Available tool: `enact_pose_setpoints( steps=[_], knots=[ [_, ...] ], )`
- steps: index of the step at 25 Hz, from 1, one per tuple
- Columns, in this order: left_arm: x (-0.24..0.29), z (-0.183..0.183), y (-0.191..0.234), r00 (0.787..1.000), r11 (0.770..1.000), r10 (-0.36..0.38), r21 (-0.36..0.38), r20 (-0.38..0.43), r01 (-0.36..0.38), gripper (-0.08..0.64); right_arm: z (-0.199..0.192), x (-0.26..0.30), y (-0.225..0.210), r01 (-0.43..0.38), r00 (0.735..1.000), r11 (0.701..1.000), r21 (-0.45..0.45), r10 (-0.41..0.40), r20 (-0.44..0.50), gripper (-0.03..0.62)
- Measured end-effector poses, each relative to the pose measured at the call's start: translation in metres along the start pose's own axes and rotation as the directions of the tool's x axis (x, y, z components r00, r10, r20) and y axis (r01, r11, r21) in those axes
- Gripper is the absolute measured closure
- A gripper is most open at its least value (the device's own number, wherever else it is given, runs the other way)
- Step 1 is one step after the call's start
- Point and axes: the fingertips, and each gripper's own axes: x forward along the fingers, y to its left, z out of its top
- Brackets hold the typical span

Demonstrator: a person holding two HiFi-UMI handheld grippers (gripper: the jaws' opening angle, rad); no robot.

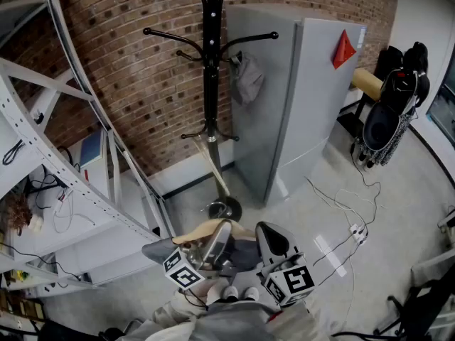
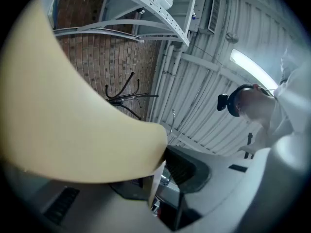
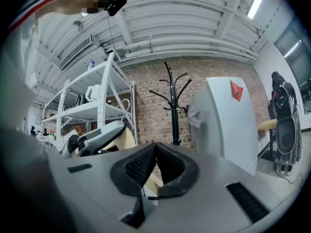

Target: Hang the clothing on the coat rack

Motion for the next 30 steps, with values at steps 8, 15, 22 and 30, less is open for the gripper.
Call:
enact_pose_setpoints(
  steps=[8,15,22,30],
  knots=[
    [0.006,-0.015,-0.008,1.0,1.0,0.0,-0.028,-0.012,0.0,0.449,0.001,-0.001,-0.003,-0.024,1.0,1.0,0.003,0.024,-0.002,0.568],
    [0.019,-0.026,-0.016,1.0,0.999,0.02,0.032,-0.008,-0.02,0.449,0.007,-0.009,-0.023,-0.062,0.998,0.998,-0.001,0.062,0.016,0.568],
    [0.02,-0.021,-0.017,0.999,0.997,0.04,0.066,0.028,-0.042,0.449,0.01,-0.01,-0.023,-0.105,0.994,0.995,-0.001,0.105,0.028,0.568],
    [0.026,-0.013,-0.005,0.999,0.997,0.018,0.07,0.048,-0.021,0.449,0.006,0.001,-0.028,-0.101,0.994,0.995,-0.001,0.101,0.036,0.568]
  ],
)
